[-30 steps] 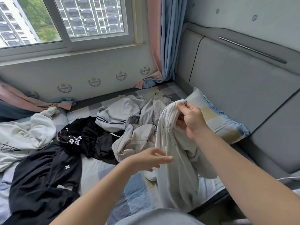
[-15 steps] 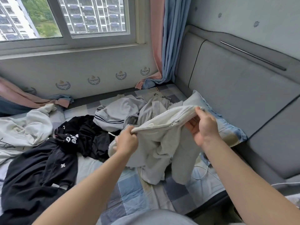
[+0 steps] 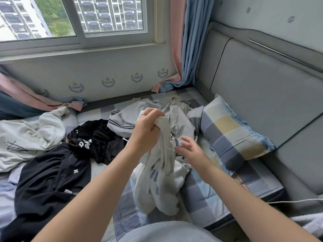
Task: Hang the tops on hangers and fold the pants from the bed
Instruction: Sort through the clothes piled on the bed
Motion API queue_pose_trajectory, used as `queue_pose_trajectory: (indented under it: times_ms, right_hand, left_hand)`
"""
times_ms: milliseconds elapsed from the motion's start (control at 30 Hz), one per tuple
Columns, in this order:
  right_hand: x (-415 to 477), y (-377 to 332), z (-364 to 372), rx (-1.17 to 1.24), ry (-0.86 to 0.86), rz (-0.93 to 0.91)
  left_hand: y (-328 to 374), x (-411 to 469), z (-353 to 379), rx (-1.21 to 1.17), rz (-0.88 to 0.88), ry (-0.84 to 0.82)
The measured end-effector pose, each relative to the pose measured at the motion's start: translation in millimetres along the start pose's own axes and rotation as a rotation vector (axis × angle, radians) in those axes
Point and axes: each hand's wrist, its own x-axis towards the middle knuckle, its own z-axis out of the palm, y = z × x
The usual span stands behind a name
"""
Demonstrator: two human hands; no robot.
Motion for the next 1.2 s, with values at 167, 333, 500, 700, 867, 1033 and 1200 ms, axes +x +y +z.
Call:
queue_pose_trajectory:
  times_ms: [167, 333, 500, 700, 867, 1033, 1200]
  right_hand:
    - [-4.7, -8.9, 18.5, -0.147, -0.145, -0.191]
    - [-3.1, -3.8, 23.5, -0.460, 0.060, -0.339]
    - [-5.2, -0.9, 17.9, -0.419, 0.016, -0.339]
    - [-2.7, 3.9, 13.1, 0.072, 0.134, -0.077]
    - [-9.2, 8.5, 12.7, 0.276, 0.129, 0.014]
    - [-13.7, 6.6, 8.8, 0.399, 0.175, -0.025]
    - [-15.7, 12.1, 2.0, 0.529, 0.239, -0.009]
  left_hand:
    - [8.9, 0.0, -8.1, 0.062, 0.115, -0.052]
    - [12.4, -2.2, -9.5, 0.012, 0.135, -0.072]
    - [4.5, -3.4, -7.9, -0.006, 0.085, -0.085]
    - [-26.1, -12.0, 13.7, 0.177, -0.361, 0.105]
    - [-46.8, -37.8, 34.8, 0.047, -0.870, -0.295]
    - [-52.3, -68.5, 37.5, -0.164, -1.096, -0.680]
    - [-43.2, -77.6, 57.1, -0.250, -1.109, -0.541]
